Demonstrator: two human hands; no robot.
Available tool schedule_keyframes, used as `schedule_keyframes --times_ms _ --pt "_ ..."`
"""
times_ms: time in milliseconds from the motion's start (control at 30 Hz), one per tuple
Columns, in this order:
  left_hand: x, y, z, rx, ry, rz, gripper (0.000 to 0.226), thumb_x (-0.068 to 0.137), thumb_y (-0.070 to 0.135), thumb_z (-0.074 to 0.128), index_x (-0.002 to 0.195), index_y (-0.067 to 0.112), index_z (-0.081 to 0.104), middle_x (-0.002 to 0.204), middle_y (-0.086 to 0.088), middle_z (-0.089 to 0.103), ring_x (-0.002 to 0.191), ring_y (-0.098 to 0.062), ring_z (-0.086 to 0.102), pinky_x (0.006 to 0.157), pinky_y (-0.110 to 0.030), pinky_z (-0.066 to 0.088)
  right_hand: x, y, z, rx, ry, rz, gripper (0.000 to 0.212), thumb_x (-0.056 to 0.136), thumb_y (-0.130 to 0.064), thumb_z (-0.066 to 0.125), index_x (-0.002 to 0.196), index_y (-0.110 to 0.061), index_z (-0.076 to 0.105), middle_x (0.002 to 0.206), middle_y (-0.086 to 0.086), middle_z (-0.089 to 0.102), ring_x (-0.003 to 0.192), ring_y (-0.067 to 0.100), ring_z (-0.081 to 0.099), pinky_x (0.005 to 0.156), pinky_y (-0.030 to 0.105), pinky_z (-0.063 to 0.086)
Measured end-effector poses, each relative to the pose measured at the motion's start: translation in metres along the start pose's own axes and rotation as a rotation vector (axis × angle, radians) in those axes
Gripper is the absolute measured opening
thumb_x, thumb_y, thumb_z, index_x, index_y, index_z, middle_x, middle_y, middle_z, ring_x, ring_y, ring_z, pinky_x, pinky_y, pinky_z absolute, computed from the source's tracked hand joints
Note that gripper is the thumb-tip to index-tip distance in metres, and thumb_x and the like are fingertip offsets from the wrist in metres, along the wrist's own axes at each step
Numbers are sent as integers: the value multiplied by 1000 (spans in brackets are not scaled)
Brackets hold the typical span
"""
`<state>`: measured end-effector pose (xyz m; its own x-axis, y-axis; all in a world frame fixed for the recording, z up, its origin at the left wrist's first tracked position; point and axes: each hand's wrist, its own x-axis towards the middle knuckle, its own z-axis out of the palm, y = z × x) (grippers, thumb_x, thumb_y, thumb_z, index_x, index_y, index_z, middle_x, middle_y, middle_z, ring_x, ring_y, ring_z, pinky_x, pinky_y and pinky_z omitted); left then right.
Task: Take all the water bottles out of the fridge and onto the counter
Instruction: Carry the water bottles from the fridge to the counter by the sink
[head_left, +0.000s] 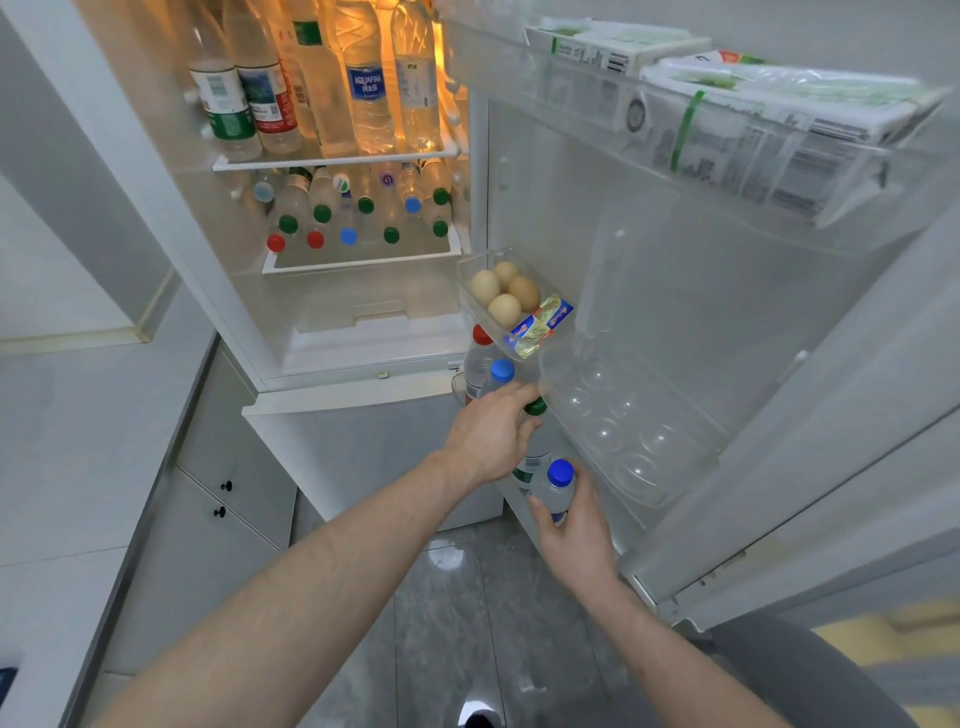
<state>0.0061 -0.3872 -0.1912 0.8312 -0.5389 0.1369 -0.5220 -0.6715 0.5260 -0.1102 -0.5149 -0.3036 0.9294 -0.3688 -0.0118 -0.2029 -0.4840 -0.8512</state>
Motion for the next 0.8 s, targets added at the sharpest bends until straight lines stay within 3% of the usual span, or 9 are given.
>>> schedule_keyframes --times_ms 233,333,467,533,633,800 --pt "-26 2 3 37 62 -22 35 96 24 65 128 30 53 112 8 61 83 -18 58 70 -33 47 0 1 -1 -6 27 -6 60 97 -23 68 150 -14 42 142 4 51 126 26 54 98 39 55" --pt "-38 1 3 15 86 -13 32 94 25 69 124 27 56 109 8 64 85 -19 60 73 -38 52 2 3 -1 -8 57 -30 62 95 -22 68 150 -14 40 143 6 48 131 28 50 100 48 55" --pt "-54 6 2 10 147 5 32 94 27 69 124 28 59 110 13 66 93 -15 59 77 -38 53 3 7 -3 -22 74 -56 73 90 -44 57 154 -16 35 150 6 42 139 30 43 104 55 52" --pt "-63 12 -2 3 229 6 30 95 28 68 124 30 60 111 17 65 95 -12 59 77 -34 53 3 8 -4 -15 79 -68 75 90 -47 54 155 -16 35 150 8 41 140 31 43 104 52 53" --pt "-76 22 -12 -21 332 6 30 94 29 70 123 30 62 112 18 65 96 -9 59 77 -27 50 3 6 -6 -1 78 -88 66 95 -26 64 154 -13 37 147 8 41 136 31 44 94 31 58" --pt "-110 34 -30 -89 432 -7 33 93 26 74 124 28 64 110 19 64 89 -3 52 81 -19 45 -3 2 -8 61 105 -131 63 95 -16 69 151 -19 41 147 2 43 136 26 45 97 44 58"
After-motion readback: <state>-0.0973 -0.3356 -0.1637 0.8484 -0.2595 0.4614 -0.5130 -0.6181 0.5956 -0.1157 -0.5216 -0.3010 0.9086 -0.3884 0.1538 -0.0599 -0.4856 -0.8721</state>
